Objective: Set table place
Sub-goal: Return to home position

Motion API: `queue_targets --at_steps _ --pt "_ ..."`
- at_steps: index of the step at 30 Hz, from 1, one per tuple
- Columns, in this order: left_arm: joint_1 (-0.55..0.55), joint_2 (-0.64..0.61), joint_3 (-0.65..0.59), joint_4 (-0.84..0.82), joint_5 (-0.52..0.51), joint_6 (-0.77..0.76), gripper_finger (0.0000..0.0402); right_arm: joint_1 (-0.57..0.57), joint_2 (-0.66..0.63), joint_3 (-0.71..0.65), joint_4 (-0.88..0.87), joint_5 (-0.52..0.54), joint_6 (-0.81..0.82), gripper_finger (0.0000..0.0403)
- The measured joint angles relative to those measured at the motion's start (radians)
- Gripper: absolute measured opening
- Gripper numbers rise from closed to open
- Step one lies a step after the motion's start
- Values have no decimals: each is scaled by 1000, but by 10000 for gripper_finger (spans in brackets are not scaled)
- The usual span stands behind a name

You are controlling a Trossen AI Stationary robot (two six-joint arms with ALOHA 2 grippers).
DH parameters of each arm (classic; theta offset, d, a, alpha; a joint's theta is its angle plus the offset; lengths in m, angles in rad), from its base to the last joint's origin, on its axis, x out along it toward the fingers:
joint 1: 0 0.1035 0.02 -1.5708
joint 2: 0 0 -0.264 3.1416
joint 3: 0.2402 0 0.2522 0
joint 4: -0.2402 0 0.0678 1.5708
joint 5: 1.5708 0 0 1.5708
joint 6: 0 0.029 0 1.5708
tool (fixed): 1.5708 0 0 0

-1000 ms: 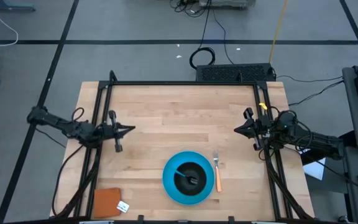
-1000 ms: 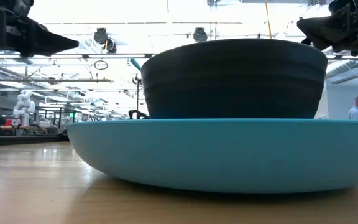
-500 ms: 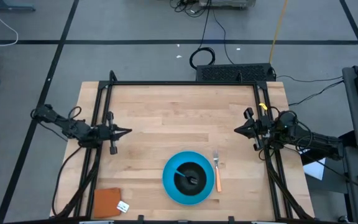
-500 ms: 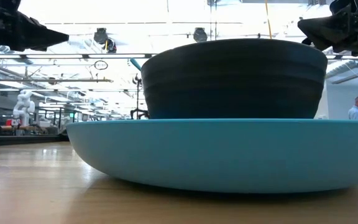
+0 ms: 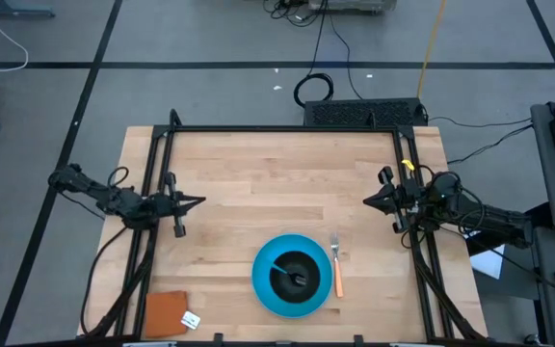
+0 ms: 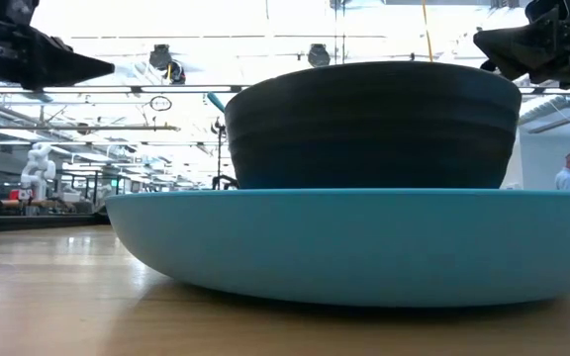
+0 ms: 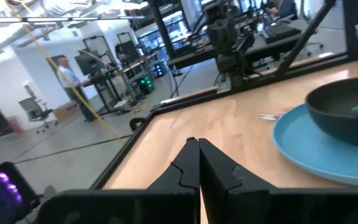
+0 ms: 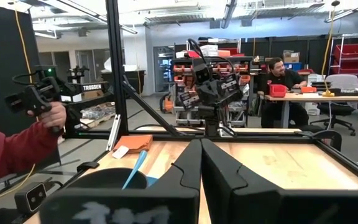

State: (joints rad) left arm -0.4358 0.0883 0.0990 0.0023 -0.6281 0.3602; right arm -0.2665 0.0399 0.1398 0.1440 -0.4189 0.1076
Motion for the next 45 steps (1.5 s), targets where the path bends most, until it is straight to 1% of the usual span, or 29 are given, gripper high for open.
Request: queue_targets --at_steps 4,7,13,17,19,21,29,31,34,38,45 --pt "42 0 0 1 2 26 0 0 0 0 0 1 -1 0" --pt "85 0 0 0 37 30 0 0 0 0 0 1 -8 0" --pt "169 0 0 -42 204 -13 0 0 0 0 -7 2 -8 0" --pt "208 0 0 -61 273 -62 0 0 0 0 -24 2 -8 0" --pt "221 0 -1 -92 319 -81 0 0 1 0 -33 3 -8 0" --pt "232 2 -10 -79 370 -99 0 0 0 -9 -33 3 -8 0" --pt "264 2 -54 -61 596 -88 0 0 1 -35 -40 0 -18 0" --pt "270 2 -57 -60 632 -83 0 0 1 -36 -46 -2 -19 0" --pt "281 2 -57 -63 639 -81 0 0 1 -36 -47 -8 -21 0" --pt "292 3 -57 -71 656 -80 1 0 0 -37 -52 -58 -48 0" --pt "294 3 -57 -72 657 -112 2 0 0 -37 -43 -54 -43 0"
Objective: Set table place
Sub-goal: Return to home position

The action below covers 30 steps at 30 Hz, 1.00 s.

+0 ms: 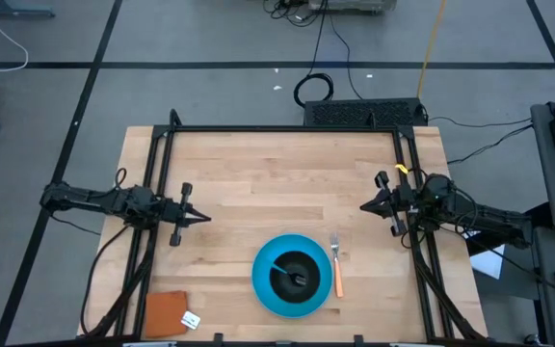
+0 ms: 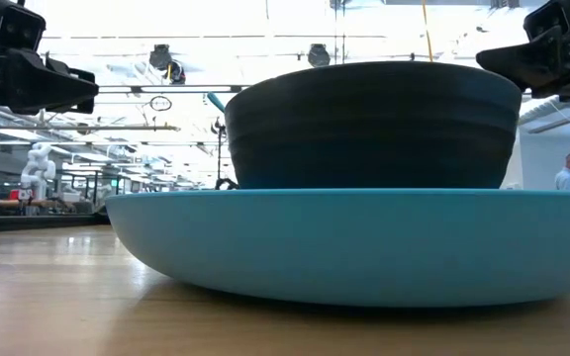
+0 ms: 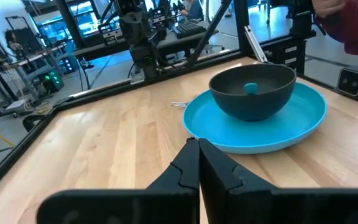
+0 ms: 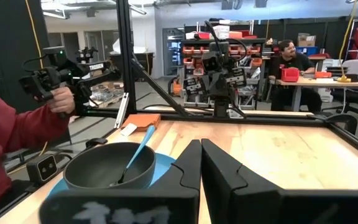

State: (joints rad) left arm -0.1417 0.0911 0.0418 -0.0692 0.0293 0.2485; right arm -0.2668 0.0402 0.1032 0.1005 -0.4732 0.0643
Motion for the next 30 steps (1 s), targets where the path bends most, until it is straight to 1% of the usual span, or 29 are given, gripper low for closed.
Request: queue_targets --at_steps 5,12,15,21,25,28,30 --pt "0 0 0 4 -9 3 8 0 0 0 10 3 2 0" --pt "-1 0 0 4 -12 -34 3 0 0 -1 28 4 2 0" --pt "-1 0 0 0 -16 -42 12 0 0 -1 33 4 -3 0" --pt "-1 0 1 3 -86 -48 27 0 0 -1 45 5 -5 0" --pt "-1 0 1 3 -91 -41 25 0 0 -1 57 5 -10 0" --pt "-1 0 1 3 -96 -42 18 0 0 -1 64 5 -32 0" --pt "-1 0 1 3 -101 -42 12 0 0 -1 66 5 -19 0"
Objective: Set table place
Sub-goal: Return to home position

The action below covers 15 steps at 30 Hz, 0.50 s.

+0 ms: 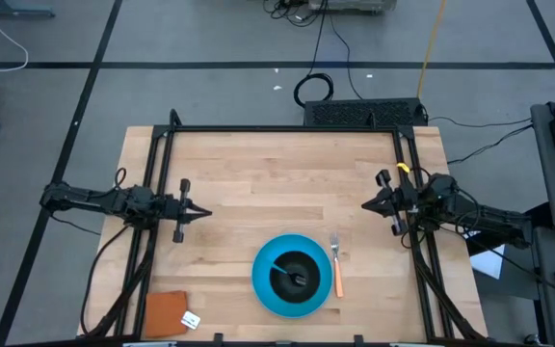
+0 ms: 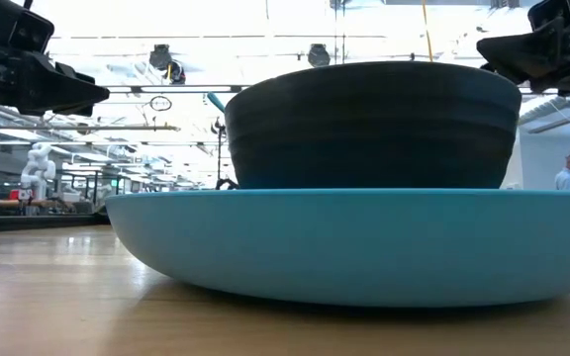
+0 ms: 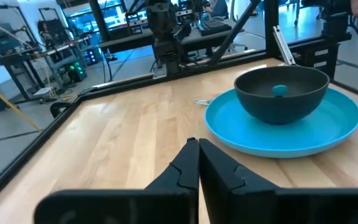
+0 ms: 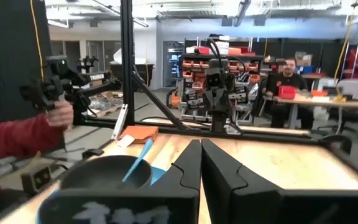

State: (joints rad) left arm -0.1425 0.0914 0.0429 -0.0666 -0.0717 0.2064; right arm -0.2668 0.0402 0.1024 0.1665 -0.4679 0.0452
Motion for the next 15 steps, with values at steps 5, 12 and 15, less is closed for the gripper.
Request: queue_targets --at_steps 5,12,15 --pt "-4 0 0 -7 64 -55 5 0 0 0 -28 0 104 0" --pt "-20 0 0 -2 94 -83 22 0 0 0 -75 0 85 0" --pt "-20 0 0 16 88 -89 23 0 0 0 -74 0 65 0"
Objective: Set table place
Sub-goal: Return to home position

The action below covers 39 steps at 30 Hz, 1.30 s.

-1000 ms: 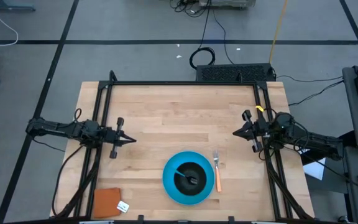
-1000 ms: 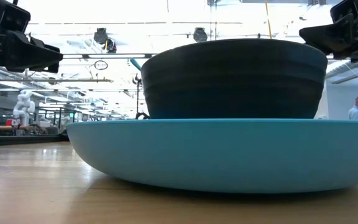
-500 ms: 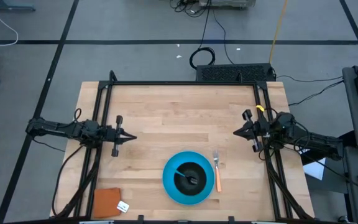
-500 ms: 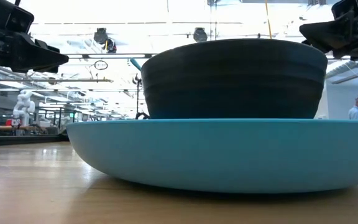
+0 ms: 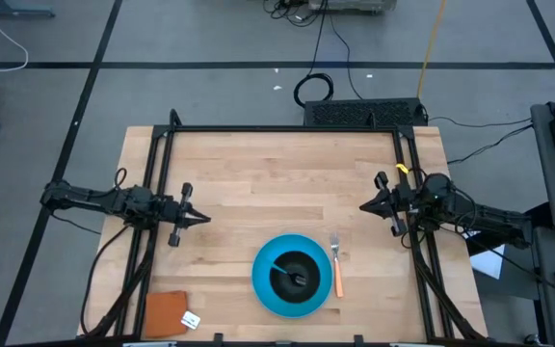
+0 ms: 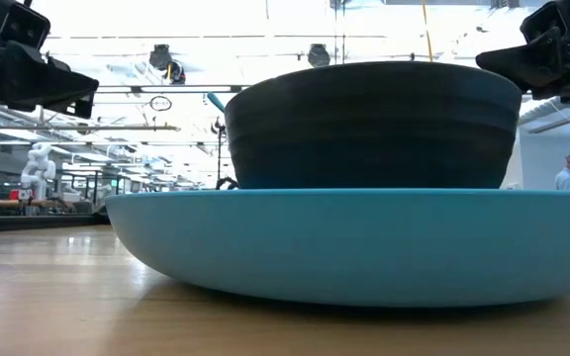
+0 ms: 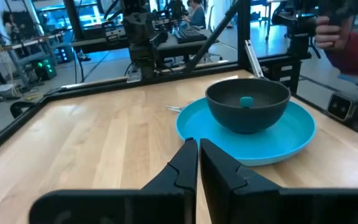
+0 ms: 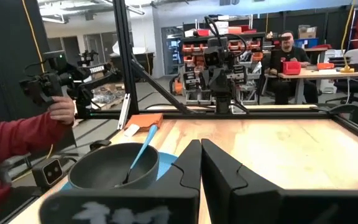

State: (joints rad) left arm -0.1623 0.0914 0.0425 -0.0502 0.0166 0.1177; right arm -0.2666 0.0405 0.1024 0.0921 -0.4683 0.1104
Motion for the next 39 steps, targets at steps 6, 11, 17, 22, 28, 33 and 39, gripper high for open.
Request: queue_targets --at_steps 6,11,17,22,28,33,39 --pt "0 0 0 -1 -1 33 24 0 0 0 0 0 8 0" --pt "0 0 0 0 -1 32 24 0 0 0 0 0 8 0" --pt "0 0 0 0 -1 34 24 0 0 0 0 0 8 0" --pt "0 0 0 0 -1 34 24 0 0 0 0 0 8 0" --pt "0 0 0 0 -1 34 24 0 0 0 0 0 8 0" --pt "0 0 0 0 -1 34 24 0 0 0 0 0 8 0" --pt "0 0 0 0 -1 34 24 0 0 0 0 0 8 0"
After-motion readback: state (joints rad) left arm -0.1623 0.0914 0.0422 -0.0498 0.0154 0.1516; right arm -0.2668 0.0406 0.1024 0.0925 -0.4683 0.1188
